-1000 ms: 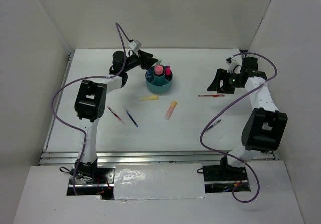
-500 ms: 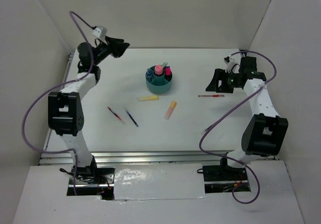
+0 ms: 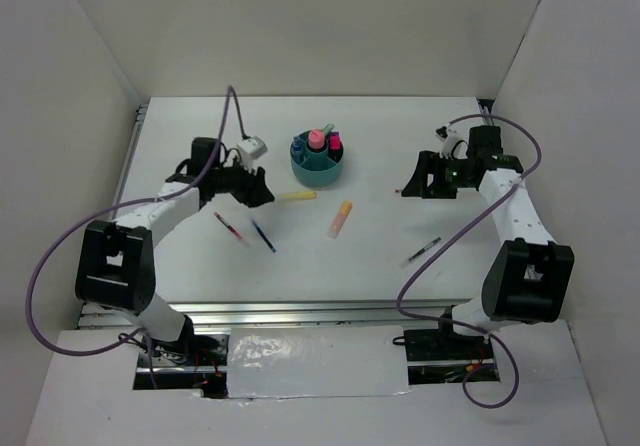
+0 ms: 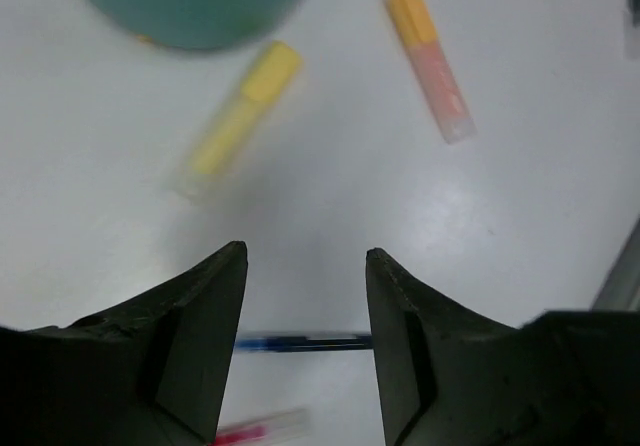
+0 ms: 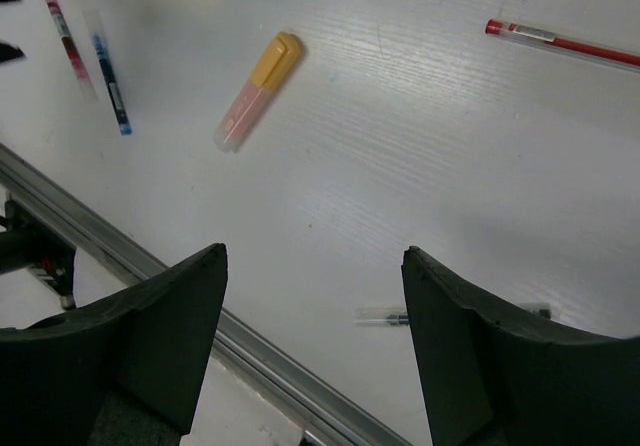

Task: Sort the stationery into containers
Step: Grab a piece of stationery with the left arm

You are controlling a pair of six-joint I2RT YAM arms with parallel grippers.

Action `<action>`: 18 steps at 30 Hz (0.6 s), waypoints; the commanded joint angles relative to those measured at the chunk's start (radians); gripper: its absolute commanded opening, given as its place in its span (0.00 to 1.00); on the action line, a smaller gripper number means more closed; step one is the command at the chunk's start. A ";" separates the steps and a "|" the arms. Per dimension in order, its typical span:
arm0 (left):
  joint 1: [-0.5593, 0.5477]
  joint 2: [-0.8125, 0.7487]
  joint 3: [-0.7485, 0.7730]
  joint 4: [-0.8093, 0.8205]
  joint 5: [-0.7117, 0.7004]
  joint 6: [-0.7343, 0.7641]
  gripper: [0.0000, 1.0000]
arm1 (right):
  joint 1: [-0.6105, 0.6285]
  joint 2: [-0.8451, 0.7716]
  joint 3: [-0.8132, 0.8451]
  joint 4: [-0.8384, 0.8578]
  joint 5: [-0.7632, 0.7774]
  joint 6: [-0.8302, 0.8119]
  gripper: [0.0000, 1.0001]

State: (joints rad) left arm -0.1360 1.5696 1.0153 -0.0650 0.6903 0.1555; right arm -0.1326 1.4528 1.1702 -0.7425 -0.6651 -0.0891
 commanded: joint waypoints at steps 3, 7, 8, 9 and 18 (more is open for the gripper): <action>-0.256 -0.118 0.031 -0.081 -0.201 -0.023 0.88 | 0.010 -0.055 0.005 0.026 0.013 0.008 0.77; -0.425 -0.085 0.077 -0.084 -0.282 -0.114 0.99 | 0.007 -0.061 0.011 0.025 0.027 0.009 0.77; -0.479 -0.060 0.100 -0.087 -0.299 -0.131 0.99 | 0.002 -0.066 0.013 0.025 0.028 0.011 0.78; -0.499 -0.048 0.114 -0.082 -0.336 -0.143 0.99 | -0.001 -0.068 0.013 0.026 0.035 0.011 0.78; -0.599 0.345 0.620 -0.452 -0.543 -0.111 0.99 | -0.035 -0.083 0.005 0.026 0.018 0.009 0.78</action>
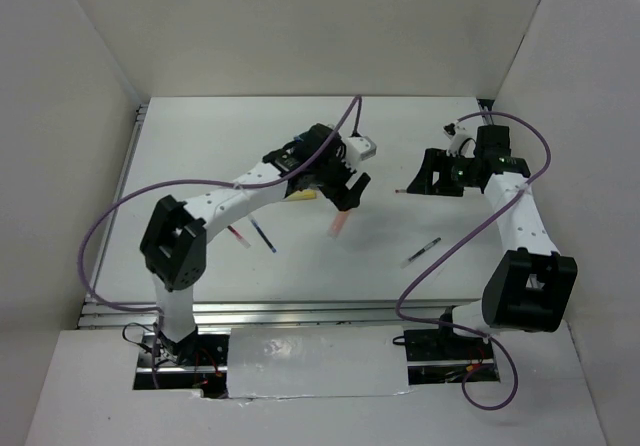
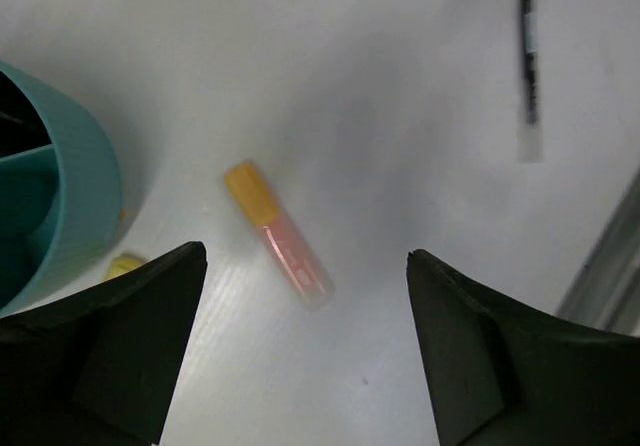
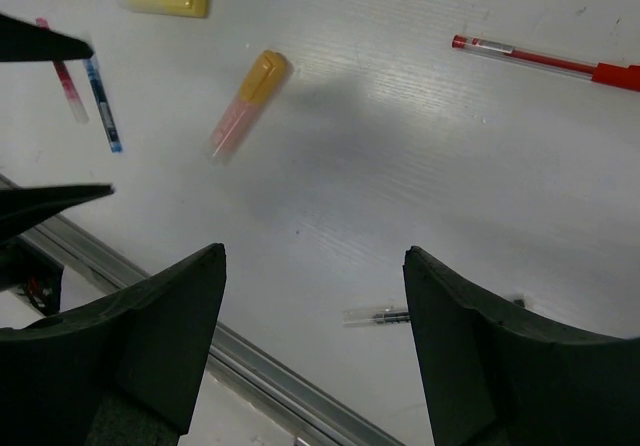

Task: Sort the stationery into containers
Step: Grab a piece of stationery with the left arm

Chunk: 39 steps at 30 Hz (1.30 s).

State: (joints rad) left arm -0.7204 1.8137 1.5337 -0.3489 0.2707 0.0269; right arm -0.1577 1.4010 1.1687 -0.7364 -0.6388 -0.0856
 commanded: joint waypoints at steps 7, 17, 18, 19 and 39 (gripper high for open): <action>-0.073 0.356 0.372 -0.336 -0.347 -0.097 0.71 | -0.026 -0.043 -0.007 0.029 -0.015 0.004 0.78; -0.033 0.550 0.592 -0.539 -0.265 -0.125 0.71 | -0.040 -0.069 -0.033 0.046 -0.025 0.007 0.79; -0.033 0.568 0.609 -0.542 -0.265 -0.124 0.71 | -0.042 -0.073 -0.034 0.049 -0.027 0.007 0.79; -0.031 0.576 0.611 -0.542 -0.265 -0.122 0.72 | -0.043 -0.073 -0.034 0.048 -0.028 0.007 0.79; -0.008 0.436 0.200 -0.564 -0.143 0.123 0.30 | -0.052 -0.091 -0.035 0.043 -0.036 0.007 0.79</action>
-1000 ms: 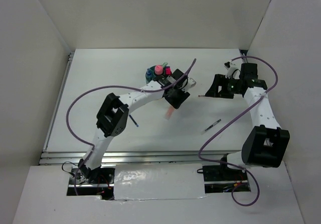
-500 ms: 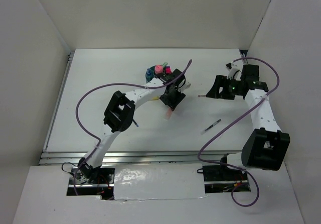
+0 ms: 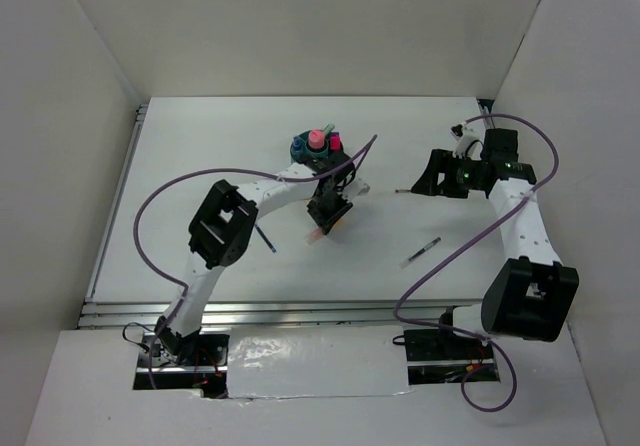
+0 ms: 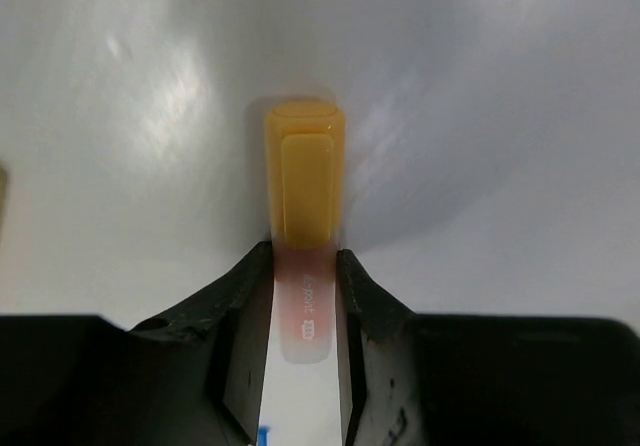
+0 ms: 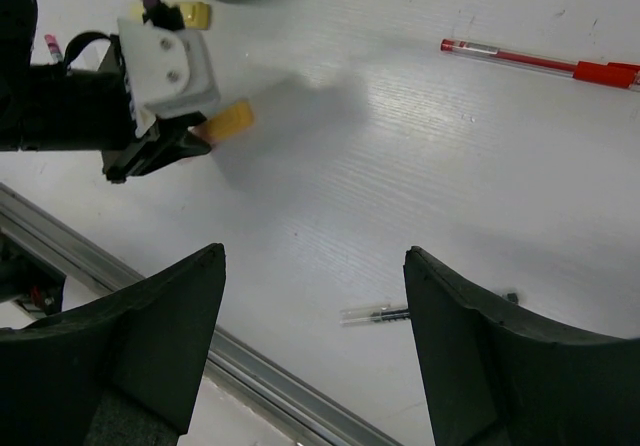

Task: Sort the stationery into containers
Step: Grab a piece of stationery with the left arm

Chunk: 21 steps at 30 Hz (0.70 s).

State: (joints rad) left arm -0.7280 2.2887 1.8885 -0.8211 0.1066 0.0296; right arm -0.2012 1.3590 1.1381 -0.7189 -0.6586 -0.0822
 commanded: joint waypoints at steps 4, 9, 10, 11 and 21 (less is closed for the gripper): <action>0.001 -0.129 -0.328 -0.093 -0.039 0.188 0.32 | -0.010 -0.052 -0.009 0.032 -0.024 0.006 0.79; 0.001 -0.178 -0.376 -0.105 -0.059 0.219 0.67 | -0.012 -0.049 -0.008 0.032 -0.032 0.007 0.79; -0.002 -0.160 -0.355 -0.131 -0.061 0.213 0.71 | -0.012 -0.047 -0.009 0.032 -0.035 0.007 0.79; -0.005 -0.144 -0.327 -0.147 -0.061 0.208 0.73 | -0.012 -0.049 -0.008 0.030 -0.036 0.007 0.79; -0.060 0.106 0.087 -0.319 -0.096 0.141 0.70 | -0.015 -0.066 -0.012 0.032 -0.030 0.006 0.79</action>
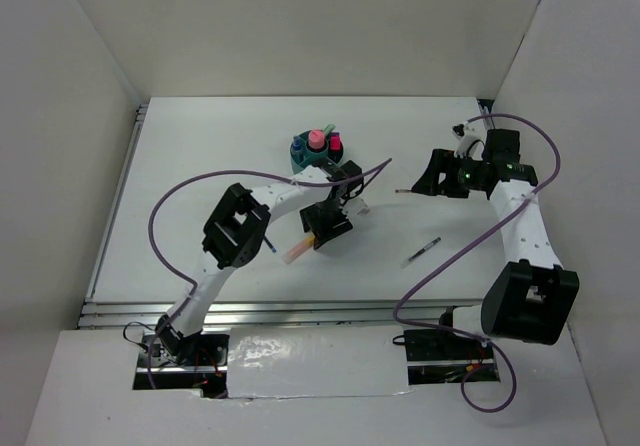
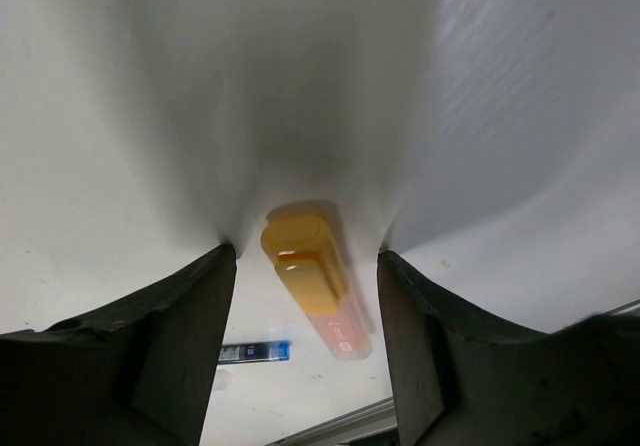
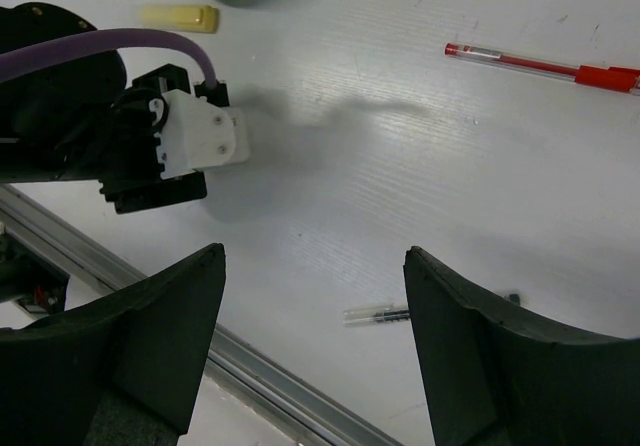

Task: Sort the stationery into containers
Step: Grab a piece of stationery with the left arm

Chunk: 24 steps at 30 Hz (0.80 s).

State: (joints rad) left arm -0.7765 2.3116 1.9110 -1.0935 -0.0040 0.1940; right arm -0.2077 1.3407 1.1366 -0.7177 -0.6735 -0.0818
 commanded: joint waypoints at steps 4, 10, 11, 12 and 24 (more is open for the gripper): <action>-0.014 0.112 0.091 -0.040 0.027 -0.039 0.61 | -0.010 -0.054 -0.017 0.032 -0.012 0.005 0.79; -0.010 0.115 0.043 -0.045 0.044 -0.041 0.49 | -0.012 -0.051 -0.014 0.032 -0.015 0.005 0.79; -0.006 0.106 0.036 -0.043 0.047 -0.042 0.45 | -0.012 -0.051 -0.014 0.031 -0.017 0.005 0.79; -0.006 0.101 0.033 -0.040 0.048 -0.039 0.42 | -0.012 -0.049 -0.012 0.032 -0.018 0.005 0.79; 0.039 -0.329 0.109 0.220 0.274 -0.074 0.00 | -0.012 -0.040 0.000 0.023 -0.026 0.007 0.78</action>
State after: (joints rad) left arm -0.7536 2.2436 2.0060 -1.0473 0.1677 0.1616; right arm -0.2131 1.3239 1.1240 -0.7177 -0.6777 -0.0784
